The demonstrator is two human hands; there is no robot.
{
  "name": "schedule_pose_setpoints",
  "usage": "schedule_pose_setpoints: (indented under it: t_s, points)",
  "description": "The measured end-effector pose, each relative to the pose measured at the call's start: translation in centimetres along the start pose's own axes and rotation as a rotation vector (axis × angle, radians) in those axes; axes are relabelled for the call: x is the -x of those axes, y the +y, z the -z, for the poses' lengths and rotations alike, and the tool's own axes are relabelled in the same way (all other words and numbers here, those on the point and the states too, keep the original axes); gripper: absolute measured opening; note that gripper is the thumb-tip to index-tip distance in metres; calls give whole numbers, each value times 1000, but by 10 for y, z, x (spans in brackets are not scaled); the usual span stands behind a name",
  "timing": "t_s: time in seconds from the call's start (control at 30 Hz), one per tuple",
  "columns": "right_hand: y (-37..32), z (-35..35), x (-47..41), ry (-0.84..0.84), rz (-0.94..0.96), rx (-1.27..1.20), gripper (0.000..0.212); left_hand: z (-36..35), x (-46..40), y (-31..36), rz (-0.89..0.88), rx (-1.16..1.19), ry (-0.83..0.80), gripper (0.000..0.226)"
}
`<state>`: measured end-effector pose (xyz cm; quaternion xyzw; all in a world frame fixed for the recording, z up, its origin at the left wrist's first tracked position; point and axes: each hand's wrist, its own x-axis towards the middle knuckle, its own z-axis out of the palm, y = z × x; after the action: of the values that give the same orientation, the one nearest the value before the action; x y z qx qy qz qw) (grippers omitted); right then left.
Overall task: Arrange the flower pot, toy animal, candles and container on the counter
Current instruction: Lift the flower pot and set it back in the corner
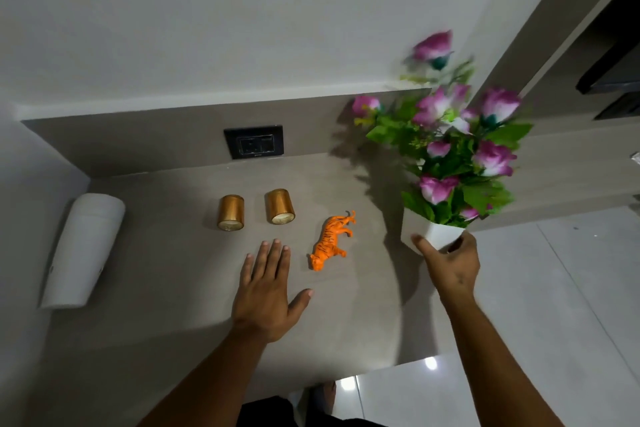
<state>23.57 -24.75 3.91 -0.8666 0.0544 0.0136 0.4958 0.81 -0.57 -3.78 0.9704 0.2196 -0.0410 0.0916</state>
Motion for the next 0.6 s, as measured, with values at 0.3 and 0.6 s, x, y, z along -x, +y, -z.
schedule_pose_setpoints:
  t_s: [0.3,0.6]
  points:
    - [-11,-82,-38,-5,81,-179,82,0,1,1,-1,5,-13,93]
    - [-31,-116,-82,-23,-8,-124,89,3,-3,0,7,3,15,95]
